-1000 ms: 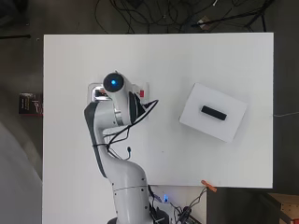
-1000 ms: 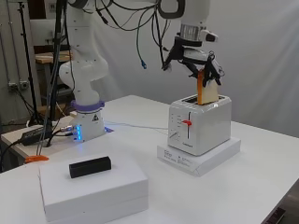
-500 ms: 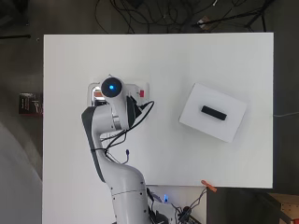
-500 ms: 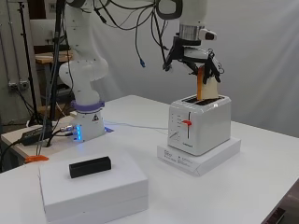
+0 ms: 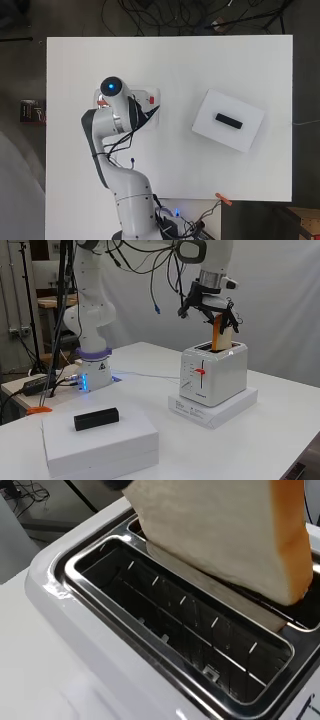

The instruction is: Teleoperate dual arm-hand system to toast a bread

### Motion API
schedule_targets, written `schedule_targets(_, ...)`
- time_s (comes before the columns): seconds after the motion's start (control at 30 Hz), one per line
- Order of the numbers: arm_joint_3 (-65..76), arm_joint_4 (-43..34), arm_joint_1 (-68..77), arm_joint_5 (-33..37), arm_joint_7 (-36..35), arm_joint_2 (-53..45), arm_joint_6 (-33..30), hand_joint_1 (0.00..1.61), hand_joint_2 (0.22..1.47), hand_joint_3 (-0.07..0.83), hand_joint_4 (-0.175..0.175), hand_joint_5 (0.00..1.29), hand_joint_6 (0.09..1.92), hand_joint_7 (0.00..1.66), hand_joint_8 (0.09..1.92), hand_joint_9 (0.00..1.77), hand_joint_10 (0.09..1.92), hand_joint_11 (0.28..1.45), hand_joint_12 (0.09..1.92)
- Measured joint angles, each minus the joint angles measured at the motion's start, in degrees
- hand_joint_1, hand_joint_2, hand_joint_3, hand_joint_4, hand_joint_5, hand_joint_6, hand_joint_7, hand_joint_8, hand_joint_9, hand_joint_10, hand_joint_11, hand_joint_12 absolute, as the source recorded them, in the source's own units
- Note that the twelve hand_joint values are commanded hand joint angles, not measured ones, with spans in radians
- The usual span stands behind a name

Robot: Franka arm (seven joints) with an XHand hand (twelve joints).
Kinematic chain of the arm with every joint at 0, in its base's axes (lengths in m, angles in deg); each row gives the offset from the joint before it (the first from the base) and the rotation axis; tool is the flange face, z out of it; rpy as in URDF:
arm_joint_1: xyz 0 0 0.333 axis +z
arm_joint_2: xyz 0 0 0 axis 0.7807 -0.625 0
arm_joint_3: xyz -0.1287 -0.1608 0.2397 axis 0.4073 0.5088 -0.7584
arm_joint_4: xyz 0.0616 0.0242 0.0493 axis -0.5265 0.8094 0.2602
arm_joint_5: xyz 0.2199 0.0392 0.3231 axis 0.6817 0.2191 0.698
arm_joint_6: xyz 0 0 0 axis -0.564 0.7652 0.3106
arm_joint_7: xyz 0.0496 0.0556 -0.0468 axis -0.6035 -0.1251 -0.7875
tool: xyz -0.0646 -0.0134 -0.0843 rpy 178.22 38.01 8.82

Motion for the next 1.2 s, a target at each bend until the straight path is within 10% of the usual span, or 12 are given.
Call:
schedule_targets(0.07,-0.2,-1.3,0.0,-0.4,0.7,-0.8,2.1,1.23,1.16,0.000,-0.175,0.70,1.29,1.10,0.88,1.38,0.09,0.80,0.09)
schedule_targets(0.17,0.4,-1.9,-0.2,1.5,0.5,-1.6,3.2,0.27,0.99,-0.013,-0.058,0.32,0.30,0.52,0.19,0.70,0.09,0.54,0.09)
schedule_targets(0.23,0.5,-2.8,-0.2,3.1,1.6,-2.4,4.4,0.08,0.92,-0.002,-0.038,0.21,0.09,0.31,0.09,0.47,0.09,0.45,0.09)
schedule_targets(0.5,5.0,0.4,1.0,3.7,13.6,-0.7,3.2,0.00,1.05,0.012,0.016,0.35,0.09,0.34,0.09,0.39,0.09,0.37,0.09)
schedule_targets(1.03,54.7,6.3,8.4,5.6,15.6,-1.7,-5.7,0.00,1.12,0.007,-0.061,0.23,0.09,0.34,0.09,0.41,0.09,0.42,0.09)
schedule_targets(1.2,50.5,7.3,9.1,7.5,14.1,-3.1,-7.0,0.02,1.12,0.003,-0.074,0.24,0.09,0.36,0.09,0.44,0.09,0.42,0.09)
